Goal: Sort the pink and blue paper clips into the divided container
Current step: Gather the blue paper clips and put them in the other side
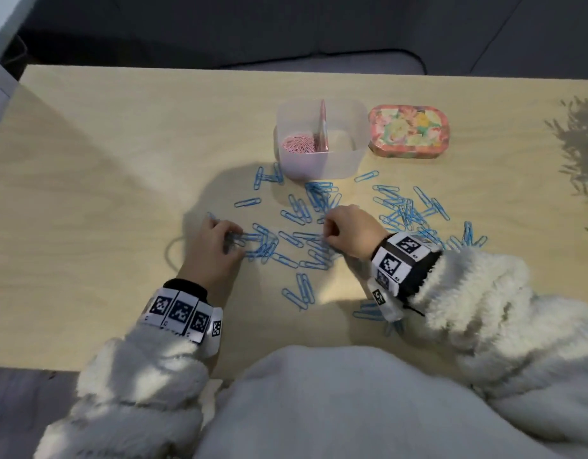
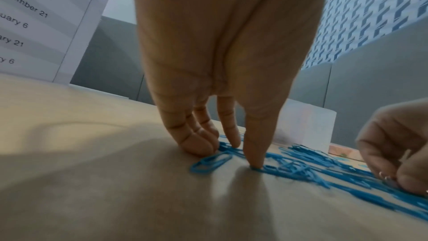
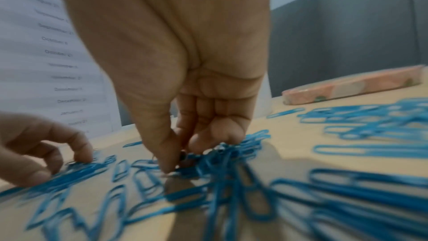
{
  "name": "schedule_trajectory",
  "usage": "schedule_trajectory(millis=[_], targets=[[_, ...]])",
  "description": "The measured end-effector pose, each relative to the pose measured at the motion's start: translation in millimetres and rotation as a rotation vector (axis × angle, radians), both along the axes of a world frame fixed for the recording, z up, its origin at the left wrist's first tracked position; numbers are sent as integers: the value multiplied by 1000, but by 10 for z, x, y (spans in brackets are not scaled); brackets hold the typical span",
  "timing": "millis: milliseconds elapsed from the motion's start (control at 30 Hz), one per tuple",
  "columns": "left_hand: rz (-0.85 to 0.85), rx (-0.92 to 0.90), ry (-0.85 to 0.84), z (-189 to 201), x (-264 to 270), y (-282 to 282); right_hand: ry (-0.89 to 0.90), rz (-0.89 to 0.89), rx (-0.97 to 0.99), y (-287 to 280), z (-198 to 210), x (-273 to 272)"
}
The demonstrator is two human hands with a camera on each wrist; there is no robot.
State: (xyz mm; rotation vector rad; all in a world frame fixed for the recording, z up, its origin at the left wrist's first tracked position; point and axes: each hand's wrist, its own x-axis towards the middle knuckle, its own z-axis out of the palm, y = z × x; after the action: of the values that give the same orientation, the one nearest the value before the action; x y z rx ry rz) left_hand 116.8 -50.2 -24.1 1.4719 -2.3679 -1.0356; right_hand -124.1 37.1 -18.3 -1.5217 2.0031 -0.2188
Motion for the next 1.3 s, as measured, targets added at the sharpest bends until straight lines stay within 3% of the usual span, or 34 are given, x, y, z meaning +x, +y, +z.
schedule_trajectory(millis=[67,200,333,433,533,733,867,967,1033,1100,1200,1300], targets=[[4,-7,33,-25,-32,34,-113,-65,-38,32,11,-133],[10,4,55,-60,-73,54,-528,-338,-56,34,111,-274],[102,-124,-59,-29,-53,36,-647,-354,46,29,219,-315],[136,-140,-160,-3,-12,34,-463,-298,-109,-86,253,-371],[133,-91,-78,-28,-23,52,-329,-258,-326,-384,376,-430],[116,-8,82,-11,-172,116,-326,-304,-469,-1019,631,-325],[261,17,114,20,9,22,-246,-269,-536,-993,600,-46],[295,55,30,5,198,54,-198,-6,-391,-887,381,311],[277,118,-6,-10,225,99,-59,188,-159,-911,164,505],[264,143,-22,-19,202,132,104,295,-47,-959,2,620],[230,125,-13,-28,125,178,271,327,-101,-911,-126,686],[169,102,32,-14,7,230,210,440,-170,-613,-256,718]])
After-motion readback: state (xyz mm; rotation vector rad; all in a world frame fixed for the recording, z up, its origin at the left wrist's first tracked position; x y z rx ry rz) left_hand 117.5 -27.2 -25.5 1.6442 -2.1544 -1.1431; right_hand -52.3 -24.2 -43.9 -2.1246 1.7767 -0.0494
